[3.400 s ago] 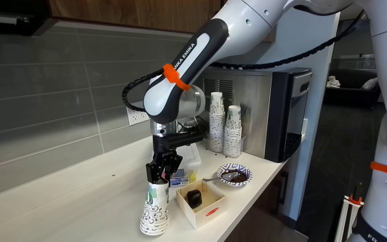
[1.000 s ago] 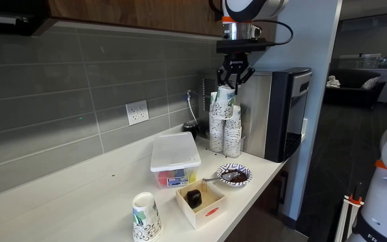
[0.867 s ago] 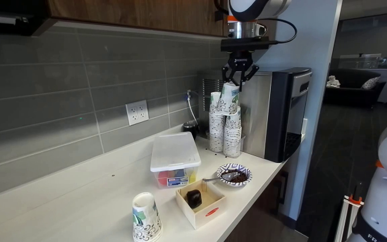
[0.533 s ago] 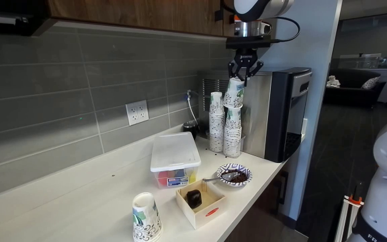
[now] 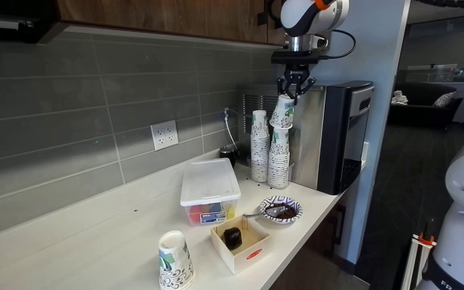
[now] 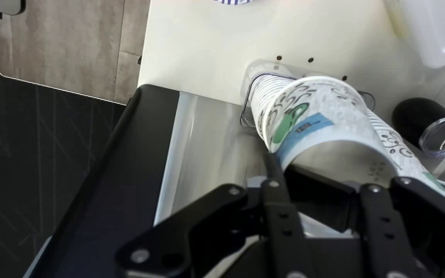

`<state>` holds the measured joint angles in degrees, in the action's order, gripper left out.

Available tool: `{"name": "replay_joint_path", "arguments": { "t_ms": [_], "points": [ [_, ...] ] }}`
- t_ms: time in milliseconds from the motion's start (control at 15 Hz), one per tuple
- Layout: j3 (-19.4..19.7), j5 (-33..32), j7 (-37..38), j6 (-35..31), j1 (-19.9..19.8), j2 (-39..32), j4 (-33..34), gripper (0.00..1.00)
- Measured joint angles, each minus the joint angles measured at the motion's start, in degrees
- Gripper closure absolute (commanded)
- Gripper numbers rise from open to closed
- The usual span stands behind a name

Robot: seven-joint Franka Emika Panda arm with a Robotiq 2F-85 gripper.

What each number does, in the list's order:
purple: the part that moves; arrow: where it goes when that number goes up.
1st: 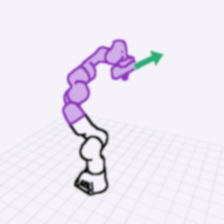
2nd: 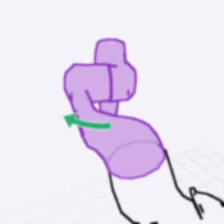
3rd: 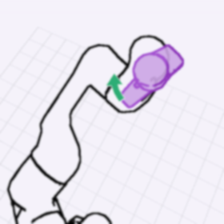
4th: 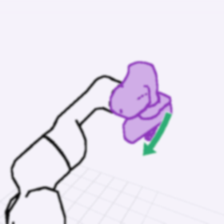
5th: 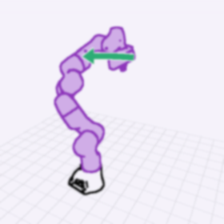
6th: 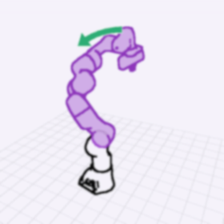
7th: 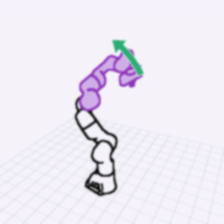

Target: Pick up the cup from the stacked cups on the left and stuck it on the cups on the right

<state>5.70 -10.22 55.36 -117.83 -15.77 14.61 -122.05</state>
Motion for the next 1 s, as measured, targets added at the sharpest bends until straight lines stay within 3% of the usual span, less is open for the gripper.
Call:
{"name": "replay_joint_path", "arguments": {
  "t_ms": [1000],
  "points": [
    [3.7,9.3,6.8,-4.4,0.1,-9.7,6.4,0.99]
  ]
}}
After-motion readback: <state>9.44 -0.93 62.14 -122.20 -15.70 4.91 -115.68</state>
